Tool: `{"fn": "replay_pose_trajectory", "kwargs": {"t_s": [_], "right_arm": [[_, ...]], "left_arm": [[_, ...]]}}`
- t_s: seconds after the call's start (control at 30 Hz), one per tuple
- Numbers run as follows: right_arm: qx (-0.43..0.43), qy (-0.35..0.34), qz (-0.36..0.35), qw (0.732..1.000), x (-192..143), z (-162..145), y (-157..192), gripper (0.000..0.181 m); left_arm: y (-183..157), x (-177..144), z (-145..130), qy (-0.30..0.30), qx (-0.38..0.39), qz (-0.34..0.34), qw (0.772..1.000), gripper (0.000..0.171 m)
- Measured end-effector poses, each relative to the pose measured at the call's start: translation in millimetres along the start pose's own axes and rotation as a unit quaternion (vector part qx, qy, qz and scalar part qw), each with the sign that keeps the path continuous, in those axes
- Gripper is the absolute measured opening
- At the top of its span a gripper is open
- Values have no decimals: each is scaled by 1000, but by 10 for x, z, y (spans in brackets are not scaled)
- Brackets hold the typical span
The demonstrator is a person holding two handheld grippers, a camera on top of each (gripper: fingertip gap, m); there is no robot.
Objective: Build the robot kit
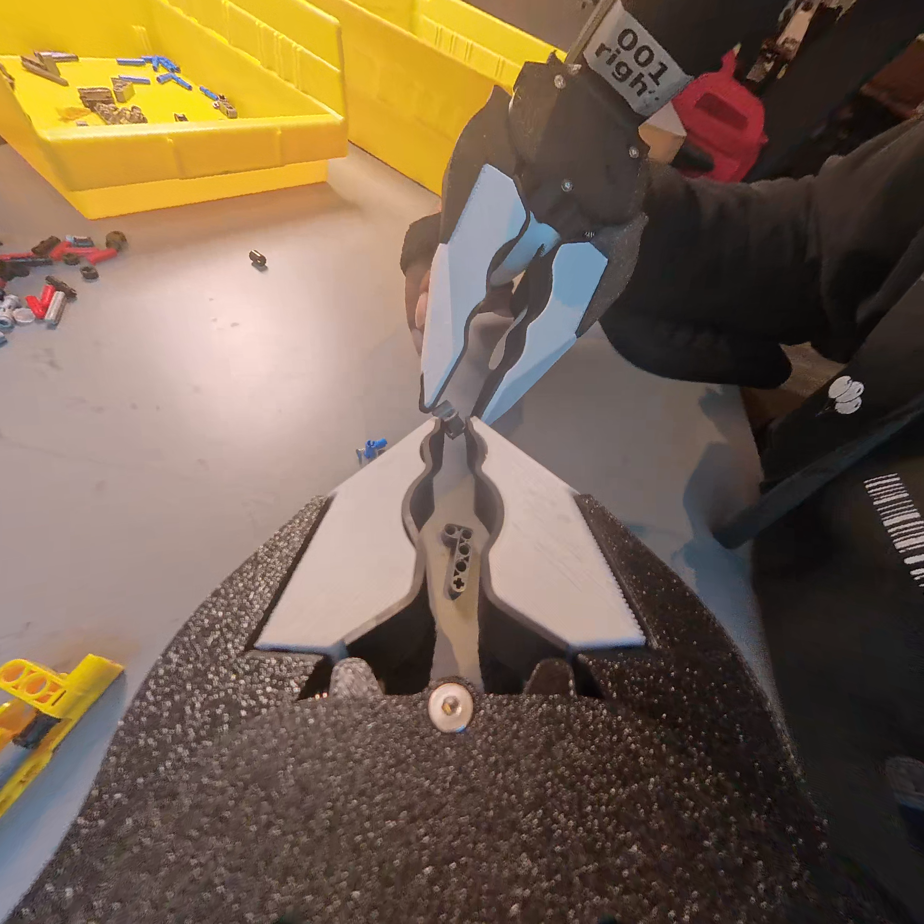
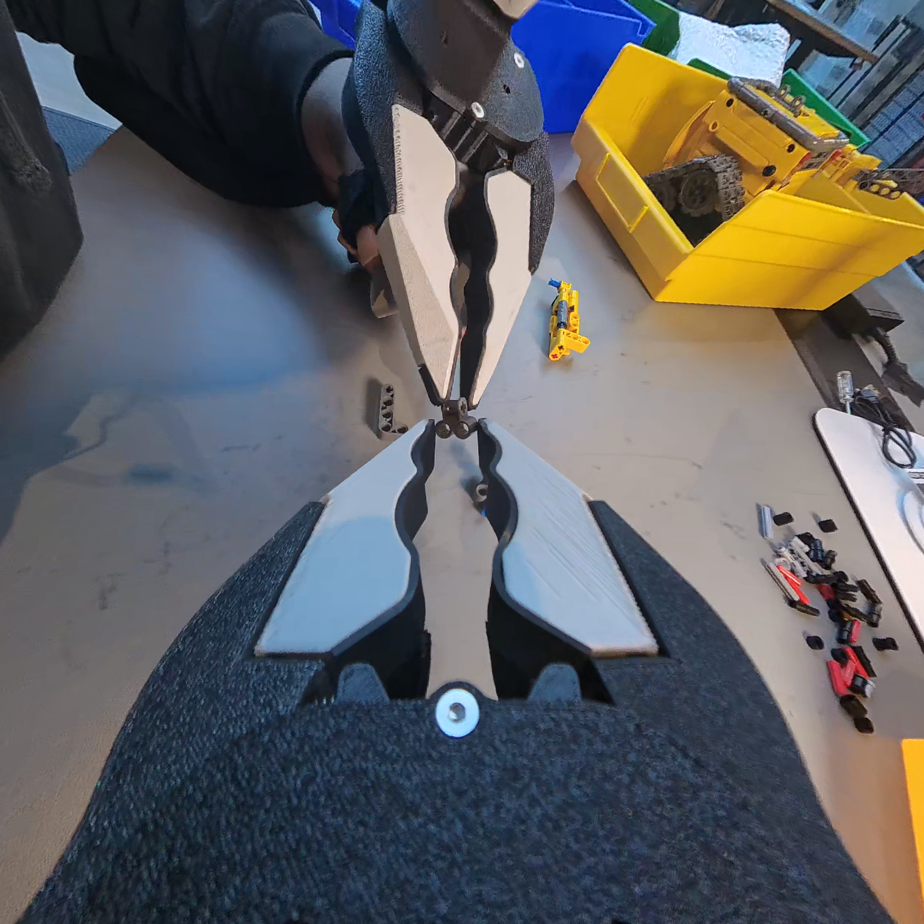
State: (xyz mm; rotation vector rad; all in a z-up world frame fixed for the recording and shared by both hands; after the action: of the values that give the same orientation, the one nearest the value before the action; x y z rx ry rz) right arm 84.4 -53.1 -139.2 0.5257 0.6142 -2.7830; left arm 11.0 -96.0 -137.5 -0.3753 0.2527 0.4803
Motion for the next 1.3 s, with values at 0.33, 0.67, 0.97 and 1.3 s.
{"fn": "replay_pose_trajectory", "kwargs": {"t_s": [0.33, 0.67, 0.97, 1.3], "right_arm": [[12, -2, -3, 1000, -22, -22, -41, 2], [19, 12, 33, 999, -51, -44, 43, 19], [59, -19, 48, 997, -107, 42, 21, 1], [65, -17, 53, 996, -102, 61, 45, 10]], "left_arm": [[3, -18, 7, 6, 34, 14, 999, 3], [-104, -11, 24, 7, 89, -5, 996, 3], [-139, -33, 61, -13, 82, -22, 996, 3], [-158, -1, 24, -3, 53, -44, 998, 2]]}}
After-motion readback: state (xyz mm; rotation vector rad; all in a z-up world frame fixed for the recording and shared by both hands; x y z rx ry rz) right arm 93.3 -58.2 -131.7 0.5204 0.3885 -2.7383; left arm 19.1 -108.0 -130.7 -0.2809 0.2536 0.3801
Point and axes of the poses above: each gripper's, where its closed fingertips meet, x out along the fingers, z out of its top, y = z × x across the jaws, the point moved 5 cm from there along -x, back along the fingers, and after that the axes turned 9 degrees about -z, right-handed, at the moved point
